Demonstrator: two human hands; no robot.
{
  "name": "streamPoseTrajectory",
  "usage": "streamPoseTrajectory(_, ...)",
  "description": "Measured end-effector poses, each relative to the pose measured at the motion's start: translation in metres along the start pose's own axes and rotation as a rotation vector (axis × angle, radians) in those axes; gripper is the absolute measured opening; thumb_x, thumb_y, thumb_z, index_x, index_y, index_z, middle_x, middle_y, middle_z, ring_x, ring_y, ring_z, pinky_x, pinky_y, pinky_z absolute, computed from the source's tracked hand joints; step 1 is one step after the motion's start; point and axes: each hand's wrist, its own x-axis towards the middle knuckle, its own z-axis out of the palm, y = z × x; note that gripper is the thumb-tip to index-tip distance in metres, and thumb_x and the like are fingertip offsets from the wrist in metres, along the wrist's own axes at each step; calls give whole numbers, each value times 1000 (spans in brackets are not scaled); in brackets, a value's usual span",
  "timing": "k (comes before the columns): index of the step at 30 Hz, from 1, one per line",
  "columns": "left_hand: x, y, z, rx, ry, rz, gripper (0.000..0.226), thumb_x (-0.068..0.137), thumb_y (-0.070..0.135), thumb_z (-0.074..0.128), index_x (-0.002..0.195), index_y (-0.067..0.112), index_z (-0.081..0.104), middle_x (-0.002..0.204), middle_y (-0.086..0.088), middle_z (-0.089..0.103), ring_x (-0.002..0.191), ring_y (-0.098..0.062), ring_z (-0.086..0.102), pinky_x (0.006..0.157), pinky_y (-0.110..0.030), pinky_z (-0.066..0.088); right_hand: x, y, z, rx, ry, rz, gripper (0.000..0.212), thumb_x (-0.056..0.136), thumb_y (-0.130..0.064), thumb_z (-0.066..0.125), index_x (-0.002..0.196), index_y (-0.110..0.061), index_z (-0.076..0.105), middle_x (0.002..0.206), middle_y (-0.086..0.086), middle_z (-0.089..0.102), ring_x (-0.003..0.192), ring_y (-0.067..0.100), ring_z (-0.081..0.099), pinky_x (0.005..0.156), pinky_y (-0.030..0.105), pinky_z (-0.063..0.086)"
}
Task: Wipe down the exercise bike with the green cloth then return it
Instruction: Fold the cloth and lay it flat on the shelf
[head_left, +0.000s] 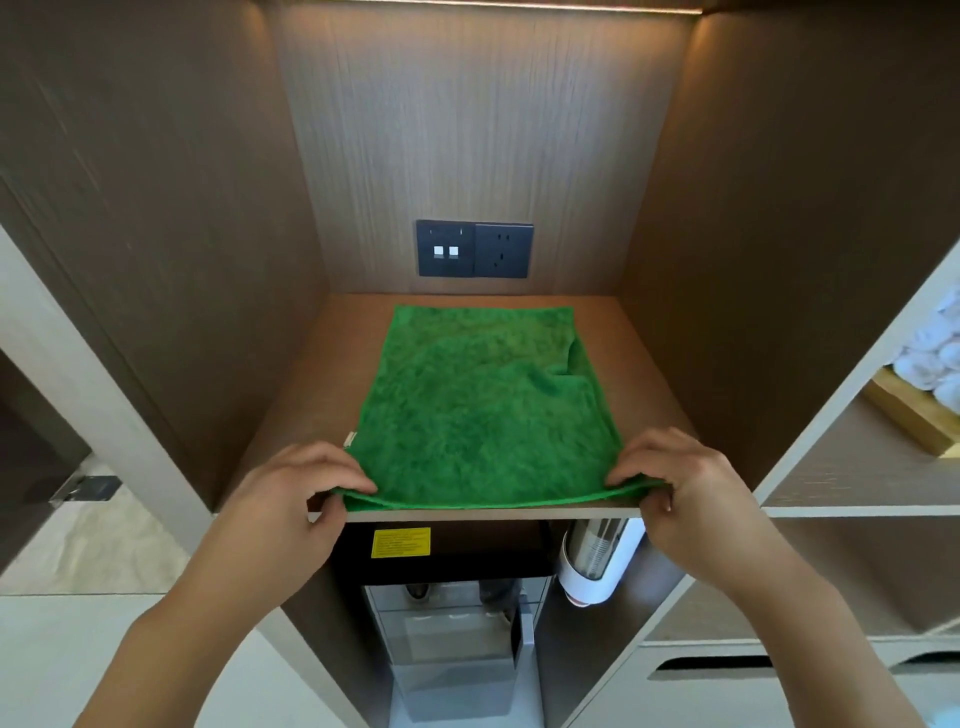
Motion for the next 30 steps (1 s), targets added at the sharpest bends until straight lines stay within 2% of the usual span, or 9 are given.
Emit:
streamPoseTrajectory(4, 11, 2, -15, -42, -107, -66, 68, 76, -21, 60, 81, 45, 75, 105, 29, 68, 100, 4, 65, 90, -11, 45, 8, -4, -17, 44, -89, 67, 61, 70, 28, 56, 87, -23, 84, 81, -11, 68, 80, 13, 63, 69, 39, 55)
streamPoseTrajectory(8, 50, 39, 1, -82, -29, 4, 40, 91, -5, 62, 102, 30, 79, 106, 20, 70, 95, 8, 62, 89, -14, 46, 63, -21, -6, 125, 13, 223, 37, 93, 9, 59, 105, -17, 82, 96, -5, 77, 88, 12, 70, 82, 25, 54)
streamPoseTrajectory(10, 71, 67, 29, -43, -124, 103, 28, 101, 17, 61, 124, 28, 72, 124, 14, 65, 113, 2, 57, 104, -27, 45, 110, -7, 12, 77, 34, 379, 28, 96, -4, 60, 109, -17, 81, 104, 5, 79, 96, 23, 73, 86, 31, 57)
streamPoseTrajectory(12, 83, 88, 61, 53, -291, 147, 41, 106, 38, 53, 146, 32, 54, 148, 12, 50, 139, -9, 43, 119, -39, 36, 152, 13, 27, 42, 41, 512, 24, 95, -7, 60, 105, -14, 81, 108, 12, 79, 105, 30, 72, 87, 32, 54)
streamPoseTrajectory(15, 87, 98, 90, 209, -439, 137, 54, 107, 55, 37, 159, 43, 30, 170, 11, 23, 158, -19, 16, 127, -53, 17, 188, 34, 42, 3, 67, 610, 17, 93, -10, 65, 96, -9, 82, 107, 16, 79, 106, 32, 73, 88, 34, 56)
streamPoseTrajectory(18, 80, 87, 87, 208, -463, 143, 55, 107, 60, 29, 161, 50, 21, 173, 17, 10, 161, -15, 3, 130, -51, 5, 201, 48, 44, -5, 95, 642, 13, 92, -22, 76, 94, -11, 82, 108, 13, 79, 106, 31, 74, 89, 36, 59)
streamPoseTrajectory(21, 72, 75, 76, 187, -488, 173, 54, 107, 61, 28, 160, 54, 18, 172, 23, 5, 160, -9, -2, 129, -44, 2, 212, 63, 45, 25, 74, 668, 27, 89, -35, 82, 99, -9, 83, 106, 11, 80, 104, 28, 74, 85, 34, 58)
streamPoseTrajectory(25, 68, 70, 72, 171, -494, 177, 54, 106, 63, 26, 158, 58, 16, 171, 27, 2, 159, -4, -6, 130, -42, 1, 220, 74, 53, 68, 87, 678, 16, 83, -28, 88, 89, -14, 85, 98, 6, 82, 98, 22, 75, 81, 28, 56)
streamPoseTrajectory(30, 68, 69, 74, 169, -484, 178, 53, 106, 65, 24, 158, 60, 14, 170, 30, 0, 158, -1, -10, 131, -41, -1, 230, 81, 60, 103, 155, 703, 17, 91, -29, 79, 93, -12, 81, 108, 12, 80, 109, 32, 73, 90, 36, 58)
